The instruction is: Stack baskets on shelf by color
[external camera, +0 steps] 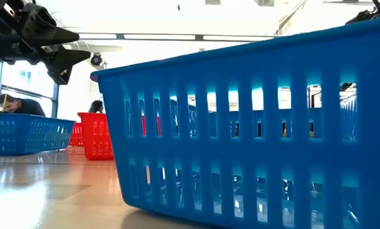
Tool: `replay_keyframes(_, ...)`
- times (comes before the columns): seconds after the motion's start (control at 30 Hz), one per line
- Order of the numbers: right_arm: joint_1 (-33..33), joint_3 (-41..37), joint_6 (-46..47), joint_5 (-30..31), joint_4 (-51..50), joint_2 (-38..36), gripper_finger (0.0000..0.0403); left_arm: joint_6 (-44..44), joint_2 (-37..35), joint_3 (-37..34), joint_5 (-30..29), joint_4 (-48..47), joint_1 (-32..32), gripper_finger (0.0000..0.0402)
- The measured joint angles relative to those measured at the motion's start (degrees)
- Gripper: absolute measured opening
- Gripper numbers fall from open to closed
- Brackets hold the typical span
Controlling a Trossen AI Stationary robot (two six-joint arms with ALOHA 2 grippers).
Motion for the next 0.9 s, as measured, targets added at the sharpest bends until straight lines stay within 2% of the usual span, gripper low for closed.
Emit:
replay_keyframes(0.53, 0.00, 0.00, -0.01, 0.00, 0.00, 0.00, 0.0096, -0.46, 0.00, 0.00, -2.38, 0.82, 0.01, 0.0202)
replay_keyframes(0.77, 0.00, -0.01, 0.01, 0.02, 0.00, 0.00, 0.0096, -12.74, -0.02, 0.00, -5.19, 8.42, 0.01, 0.0202)
replay_keyframes(0.9, 0.00, 0.00, 0.00, 0.01, 0.01, 0.02, 0.0096, -15.82, -0.02, 0.00, -8.53, 10.78, 0.00, 0.0202)
